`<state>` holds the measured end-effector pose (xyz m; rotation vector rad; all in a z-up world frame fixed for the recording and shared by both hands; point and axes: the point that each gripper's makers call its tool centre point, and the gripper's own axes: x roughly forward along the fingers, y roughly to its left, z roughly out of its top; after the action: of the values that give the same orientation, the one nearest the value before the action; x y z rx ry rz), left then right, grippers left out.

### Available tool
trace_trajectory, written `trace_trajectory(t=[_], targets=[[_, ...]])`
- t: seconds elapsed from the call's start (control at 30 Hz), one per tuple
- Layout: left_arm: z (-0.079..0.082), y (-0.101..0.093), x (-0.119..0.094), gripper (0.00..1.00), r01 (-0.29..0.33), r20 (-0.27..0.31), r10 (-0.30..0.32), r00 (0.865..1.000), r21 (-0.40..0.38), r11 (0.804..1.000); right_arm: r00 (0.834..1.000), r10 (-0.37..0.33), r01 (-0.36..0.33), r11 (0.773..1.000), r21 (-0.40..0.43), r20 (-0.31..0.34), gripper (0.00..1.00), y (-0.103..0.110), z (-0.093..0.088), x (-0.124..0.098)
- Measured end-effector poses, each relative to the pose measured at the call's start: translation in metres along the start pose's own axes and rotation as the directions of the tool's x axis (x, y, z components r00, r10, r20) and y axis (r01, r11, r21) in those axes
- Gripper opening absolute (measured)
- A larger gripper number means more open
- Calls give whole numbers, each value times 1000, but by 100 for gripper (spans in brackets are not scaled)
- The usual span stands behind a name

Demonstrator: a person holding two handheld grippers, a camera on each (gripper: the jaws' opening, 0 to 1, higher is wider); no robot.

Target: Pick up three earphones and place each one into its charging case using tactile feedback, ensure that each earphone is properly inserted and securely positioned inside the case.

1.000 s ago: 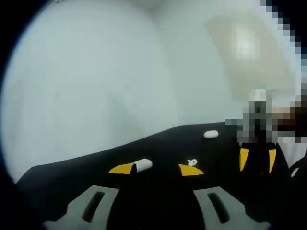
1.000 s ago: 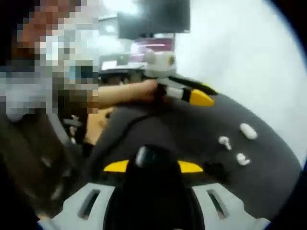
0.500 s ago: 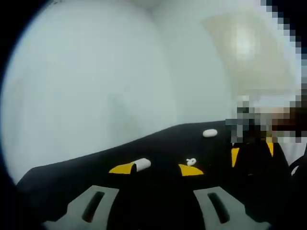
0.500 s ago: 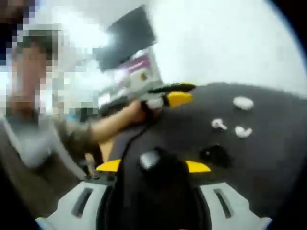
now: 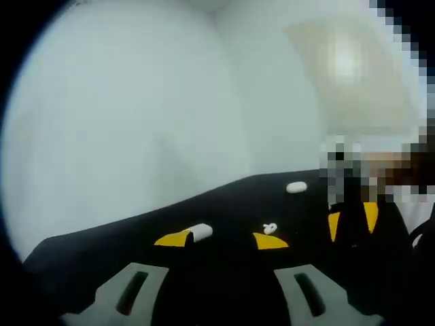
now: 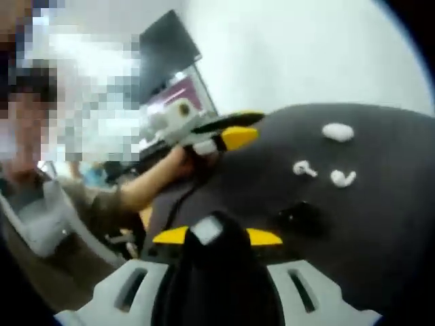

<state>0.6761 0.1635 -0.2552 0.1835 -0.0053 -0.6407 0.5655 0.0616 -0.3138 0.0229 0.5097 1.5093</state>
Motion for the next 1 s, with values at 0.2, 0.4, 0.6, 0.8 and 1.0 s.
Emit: trace_trajectory(t=[0.2,0.4,0.6,0.8,1.0], targets=[[1,1,-1,31,-2,3,3,1000,-4,1000,998,-43,51,979,-197,49,29,4,5,-7],[0,-2,0,31,12,-2,-12,1000,4,1000,987,-111,158,831,-533,120,24,13,13,-18],[-1,-4,1,31,21,-7,-21,1000,9,1000,984,-114,178,654,-735,136,21,27,14,-19],[-4,-6,2,31,33,-17,-33,999,6,999,987,-66,151,679,-719,144,19,33,13,-22],[-4,-10,3,31,54,-17,-54,998,7,999,987,-70,146,764,-629,145,21,24,9,-18]])
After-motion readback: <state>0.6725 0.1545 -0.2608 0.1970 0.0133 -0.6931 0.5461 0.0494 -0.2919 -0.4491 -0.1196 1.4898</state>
